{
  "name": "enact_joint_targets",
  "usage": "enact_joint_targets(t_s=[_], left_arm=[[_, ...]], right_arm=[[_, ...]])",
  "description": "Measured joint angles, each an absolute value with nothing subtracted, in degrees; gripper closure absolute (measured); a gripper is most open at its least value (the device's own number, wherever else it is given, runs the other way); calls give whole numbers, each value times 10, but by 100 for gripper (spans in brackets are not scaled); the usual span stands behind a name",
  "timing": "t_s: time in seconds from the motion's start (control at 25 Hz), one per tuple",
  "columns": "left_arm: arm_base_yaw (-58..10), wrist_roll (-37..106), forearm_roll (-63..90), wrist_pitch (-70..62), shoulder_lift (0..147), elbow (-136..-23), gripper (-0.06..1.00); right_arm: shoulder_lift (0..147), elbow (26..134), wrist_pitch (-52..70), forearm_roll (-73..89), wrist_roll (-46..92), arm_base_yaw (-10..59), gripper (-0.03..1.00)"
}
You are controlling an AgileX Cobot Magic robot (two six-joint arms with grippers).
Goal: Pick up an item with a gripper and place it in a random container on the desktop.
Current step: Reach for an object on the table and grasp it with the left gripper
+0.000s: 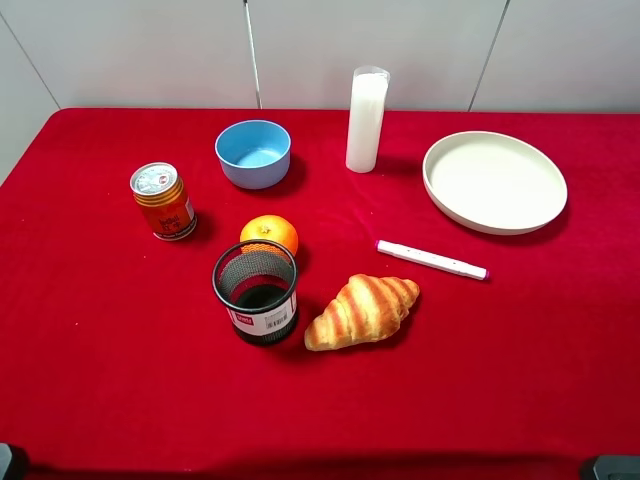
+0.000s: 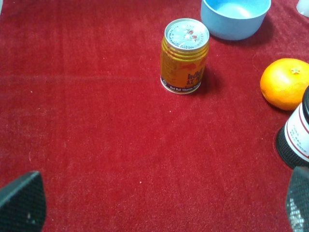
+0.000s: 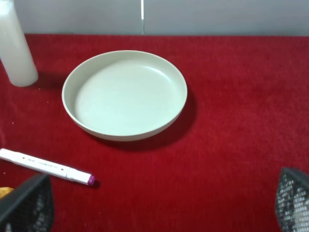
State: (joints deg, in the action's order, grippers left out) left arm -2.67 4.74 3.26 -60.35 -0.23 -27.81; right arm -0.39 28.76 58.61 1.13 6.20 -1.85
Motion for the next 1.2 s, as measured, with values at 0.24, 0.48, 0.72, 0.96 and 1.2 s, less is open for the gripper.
enact_joint_targets(t_s=[0.24, 0.48, 0.72, 0.96, 1.2], left_arm=[[-27, 47, 33, -603, -2, -278, -5], [-27, 47, 33, -603, -2, -278, -5], [-27, 47, 33, -603, -2, -278, -5], [-27, 49, 33, -603, -2, -278, -5], [-27, 48, 23, -607, 13, -306, -5]], right_arm=[[-4, 288, 586, 11, 62, -18, 28], [-4, 288, 586, 11, 62, -18, 28], [-4, 288, 586, 11, 62, -18, 28], [-4, 288, 586, 11, 62, -18, 28], [-4, 288, 586, 11, 62, -18, 28]])
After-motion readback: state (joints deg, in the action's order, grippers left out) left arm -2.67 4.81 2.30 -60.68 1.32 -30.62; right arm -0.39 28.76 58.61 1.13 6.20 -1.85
